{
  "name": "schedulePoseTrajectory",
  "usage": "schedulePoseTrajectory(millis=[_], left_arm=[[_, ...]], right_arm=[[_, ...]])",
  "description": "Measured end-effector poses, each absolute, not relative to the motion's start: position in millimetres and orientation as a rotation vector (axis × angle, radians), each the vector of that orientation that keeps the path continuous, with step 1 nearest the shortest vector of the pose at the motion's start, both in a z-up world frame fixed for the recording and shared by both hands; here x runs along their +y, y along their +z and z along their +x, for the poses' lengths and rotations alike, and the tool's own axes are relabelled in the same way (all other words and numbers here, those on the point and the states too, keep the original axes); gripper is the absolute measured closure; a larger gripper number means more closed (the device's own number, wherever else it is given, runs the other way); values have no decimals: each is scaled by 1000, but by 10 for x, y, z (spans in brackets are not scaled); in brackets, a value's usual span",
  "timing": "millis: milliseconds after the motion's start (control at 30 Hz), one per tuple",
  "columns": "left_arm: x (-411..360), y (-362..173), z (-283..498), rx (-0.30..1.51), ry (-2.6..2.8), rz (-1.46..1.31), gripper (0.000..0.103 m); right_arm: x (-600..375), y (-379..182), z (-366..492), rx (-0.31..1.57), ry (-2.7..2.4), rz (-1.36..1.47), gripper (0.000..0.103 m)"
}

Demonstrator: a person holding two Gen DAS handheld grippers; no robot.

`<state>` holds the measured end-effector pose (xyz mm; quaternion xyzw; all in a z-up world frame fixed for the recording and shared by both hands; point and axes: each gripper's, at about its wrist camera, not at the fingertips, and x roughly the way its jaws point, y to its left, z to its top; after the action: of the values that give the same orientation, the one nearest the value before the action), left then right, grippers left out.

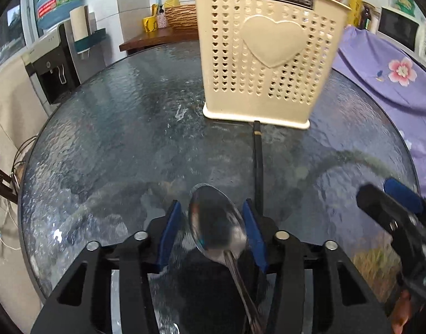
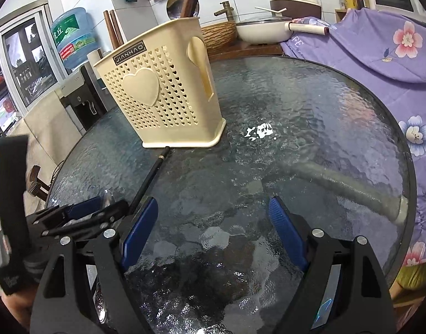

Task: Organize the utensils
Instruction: 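Grasp the black gold-tipped chopstick with the right tool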

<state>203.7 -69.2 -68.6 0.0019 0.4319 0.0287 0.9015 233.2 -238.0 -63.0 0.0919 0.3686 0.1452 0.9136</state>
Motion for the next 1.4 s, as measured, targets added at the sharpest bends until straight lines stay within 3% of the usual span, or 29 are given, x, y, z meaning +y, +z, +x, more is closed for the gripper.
schedulePoseTrajectory(millis=[333, 667, 967, 1200, 1400], left_arm=[[-697, -660, 1983, 904, 5, -12, 65], [-141, -367, 2034, 816, -9, -121, 65], [311, -323, 2106, 801, 3, -180, 65], [399, -374, 2111, 805, -45, -207, 65], [423, -425, 2136, 810, -71, -212, 65]], right_arm=[[-2300, -638, 2326, 770, 298, 181, 22], [-1904, -543, 2485, 850, 387, 147, 22], [-1140, -673, 2846, 928, 317, -11, 44], [-942, -709, 3071, 943, 235, -59, 54], [-884, -696, 3168, 930, 201, -76, 81]])
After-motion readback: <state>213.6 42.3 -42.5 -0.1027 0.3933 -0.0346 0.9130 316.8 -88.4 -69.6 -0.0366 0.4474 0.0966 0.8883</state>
